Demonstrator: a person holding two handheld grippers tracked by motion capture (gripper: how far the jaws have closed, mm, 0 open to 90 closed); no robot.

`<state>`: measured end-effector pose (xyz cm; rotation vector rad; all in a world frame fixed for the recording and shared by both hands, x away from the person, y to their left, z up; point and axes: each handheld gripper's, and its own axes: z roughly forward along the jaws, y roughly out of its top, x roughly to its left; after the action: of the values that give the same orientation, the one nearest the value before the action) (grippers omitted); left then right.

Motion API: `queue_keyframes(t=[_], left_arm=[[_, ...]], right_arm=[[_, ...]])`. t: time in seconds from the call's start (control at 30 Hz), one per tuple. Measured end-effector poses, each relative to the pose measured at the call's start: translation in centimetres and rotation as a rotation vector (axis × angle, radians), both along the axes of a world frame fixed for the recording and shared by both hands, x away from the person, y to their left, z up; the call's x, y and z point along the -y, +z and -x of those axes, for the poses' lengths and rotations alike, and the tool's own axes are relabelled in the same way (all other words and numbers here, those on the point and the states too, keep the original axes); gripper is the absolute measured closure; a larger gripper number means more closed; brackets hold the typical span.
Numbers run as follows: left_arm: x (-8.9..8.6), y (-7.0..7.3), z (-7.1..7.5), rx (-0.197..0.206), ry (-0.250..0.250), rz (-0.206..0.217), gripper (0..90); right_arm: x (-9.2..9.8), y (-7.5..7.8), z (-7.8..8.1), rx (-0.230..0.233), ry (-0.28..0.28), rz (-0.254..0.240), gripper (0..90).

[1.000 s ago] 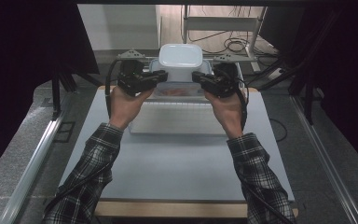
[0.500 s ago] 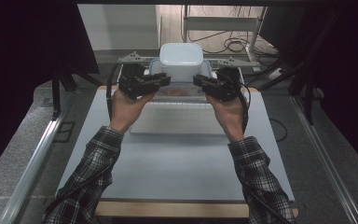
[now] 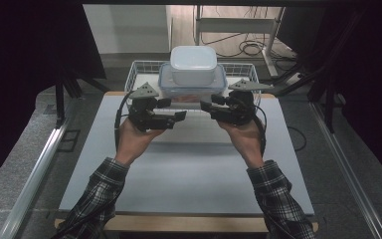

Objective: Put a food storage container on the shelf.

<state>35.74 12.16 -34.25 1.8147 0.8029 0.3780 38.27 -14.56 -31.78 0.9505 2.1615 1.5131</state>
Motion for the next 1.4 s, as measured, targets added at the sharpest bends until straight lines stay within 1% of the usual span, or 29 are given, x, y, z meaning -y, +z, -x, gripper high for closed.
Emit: queue_keyframes(t=[0.03, 0.07, 0.1, 0.2, 0.23, 0.27, 0.3, 0.37, 0.4, 0.43, 0.47, 0.5, 0.57, 0.6, 0.63, 0.7, 0.87, 0.9, 1.07, 1.2, 1.4], left_arm=[[0.0, 0.0, 0.0, 0.0, 0.0, 0.0, 24.3], [0.0, -0.2, 0.2, -0.001, 0.003, -0.002, 24.3], [-0.1, -0.5, 0.4, 0.0, 0.006, -0.009, 18.6], [-0.2, -1.0, 0.8, 0.003, 0.001, -0.024, 16.1], [-0.2, -1.2, 1.0, 0.002, 0.003, -0.024, 12.2], [-0.2, -1.6, 1.1, 0.001, -0.003, -0.035, 11.1], [-0.2, -1.6, 1.1, 0.001, -0.003, -0.035, 9.8], [-0.1, -2.2, 1.4, 0.003, 0.0, -0.056, 7.4], [-0.1, -2.2, 1.4, 0.003, 0.0, -0.056, 6.7], [0.0, -2.6, 1.5, 0.015, 0.001, -0.076, 5.7], [0.1, -2.8, 1.6, 0.02, -0.001, -0.083, 4.6], [0.1, -2.8, 1.6, 0.02, -0.001, -0.083, 4.2], [0.1, -3.2, 1.9, 0.032, -0.015, -0.094, 3.7], [0.1, -3.2, 1.9, 0.032, -0.015, -0.094, 3.4], [0.1, -3.4, 2.1, 0.035, -0.021, -0.094, 3.3], [0.1, -3.5, 2.2, 0.035, -0.024, -0.098, 2.9], [0.1, -4.1, 2.7, 0.027, -0.032, -0.092, 2.7], [0.1, -4.3, 2.9, 0.022, -0.034, -0.091, 2.7], [-0.1, -4.6, 3.2, 0.019, -0.031, -0.091, 2.7], [-0.3, -4.9, 3.7, 0.02, -0.033, -0.101, 2.7], [-0.6, -5.3, 4.0, 0.018, -0.026, -0.109, 2.7]], right_arm=[[0.0, 0.0, 0.0, 0.0, 0.0, 0.0, 47.7], [0.1, -0.2, 0.1, 0.002, 0.004, 0.001, 46.3], [0.2, -0.6, 0.3, 0.005, 0.01, 0.011, 43.2], [0.3, -0.9, 0.5, 0.003, 0.014, 0.014, 40.7], [0.4, -1.3, 0.7, 0.002, 0.021, 0.019, 38.0], [0.5, -1.4, 0.7, -0.001, 0.023, 0.024, 37.2], [0.5, -1.6, 0.8, -0.005, 0.028, 0.021, 36.1], [0.5, -1.9, 1.0, -0.014, 0.04, 0.021, 33.9], [0.6, -2.0, 1.1, -0.014, 0.042, 0.027, 33.0], [0.6, -2.1, 1.2, -0.013, 0.044, 0.027, 32.1], [0.6, -2.2, 1.3, -0.016, 0.047, 0.028, 31.0], [0.6, -2.2, 1.3, -0.016, 0.047, 0.028, 31.0], [0.7, -2.5, 1.6, -0.018, 0.053, 0.029, 28.1], [0.7, -2.5, 1.6, -0.018, 0.053, 0.029, 28.1], [0.7, -2.8, 1.7, -0.018, 0.052, 0.03, 25.5], [0.8, -3.0, 1.9, -0.019, 0.058, 0.03, 24.3], [0.9, -3.5, 2.2, -0.023, 0.061, 0.038, 21.2], [1.0, -3.7, 2.4, -0.02, 0.064, 0.037, 19.2], [1.1, -4.0, 2.6, -0.02, 0.069, 0.037, 16.5], [1.3, -4.5, 2.9, -0.025, 0.075, 0.031, 12.7], [1.6, -5.2, 3.1, -0.036, 0.078, 0.034, 9.1]])
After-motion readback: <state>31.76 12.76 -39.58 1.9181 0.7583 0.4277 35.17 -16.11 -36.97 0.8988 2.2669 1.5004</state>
